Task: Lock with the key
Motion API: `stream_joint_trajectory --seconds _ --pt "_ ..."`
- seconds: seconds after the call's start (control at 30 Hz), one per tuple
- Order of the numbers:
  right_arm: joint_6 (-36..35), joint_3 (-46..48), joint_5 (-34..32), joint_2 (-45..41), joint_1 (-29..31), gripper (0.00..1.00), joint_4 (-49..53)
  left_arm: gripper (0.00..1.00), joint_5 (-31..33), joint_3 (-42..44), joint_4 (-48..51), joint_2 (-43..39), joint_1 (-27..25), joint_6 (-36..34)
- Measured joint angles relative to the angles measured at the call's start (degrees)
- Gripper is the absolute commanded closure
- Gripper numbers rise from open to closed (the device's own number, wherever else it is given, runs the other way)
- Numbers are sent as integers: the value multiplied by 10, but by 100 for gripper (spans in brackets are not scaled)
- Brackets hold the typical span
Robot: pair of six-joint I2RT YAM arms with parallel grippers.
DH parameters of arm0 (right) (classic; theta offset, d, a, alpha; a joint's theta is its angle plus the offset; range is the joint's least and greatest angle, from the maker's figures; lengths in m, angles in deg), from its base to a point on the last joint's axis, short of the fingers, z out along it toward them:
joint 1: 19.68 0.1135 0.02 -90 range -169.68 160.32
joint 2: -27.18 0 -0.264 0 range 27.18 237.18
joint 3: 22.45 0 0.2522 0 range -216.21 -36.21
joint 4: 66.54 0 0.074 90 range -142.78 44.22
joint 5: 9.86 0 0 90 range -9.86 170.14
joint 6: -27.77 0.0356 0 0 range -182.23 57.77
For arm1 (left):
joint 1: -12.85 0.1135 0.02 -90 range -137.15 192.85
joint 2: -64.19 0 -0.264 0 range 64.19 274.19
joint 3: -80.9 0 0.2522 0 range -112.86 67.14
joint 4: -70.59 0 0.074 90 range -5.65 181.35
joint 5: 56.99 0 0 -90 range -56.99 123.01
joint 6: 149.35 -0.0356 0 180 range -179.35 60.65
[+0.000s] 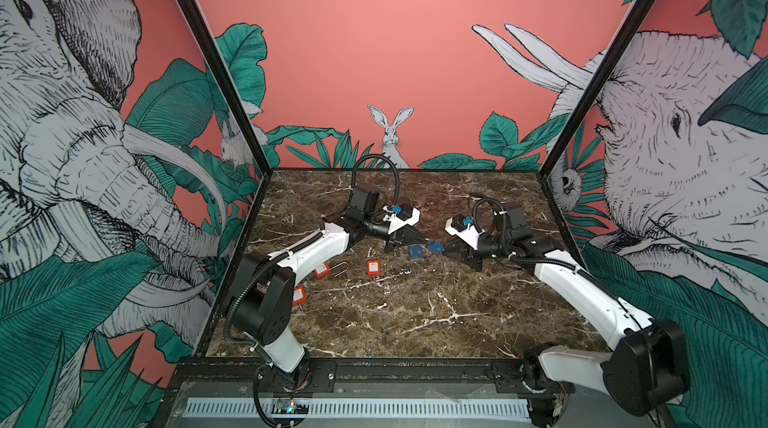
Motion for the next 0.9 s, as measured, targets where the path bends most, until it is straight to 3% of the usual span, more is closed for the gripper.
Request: stream_joint_trajectory --seconds 0.2,0.47,0.9 --pt "-11 0 -1 0 1 100 11 100 1 0 0 0 -1 1" --pt "-39 0 -13 -2 3 100 30 100 2 -4 24 0 -1 -12" --pt "-73 27 -69 -40 2 100 82 100 2 -74 172 5 15 -107"
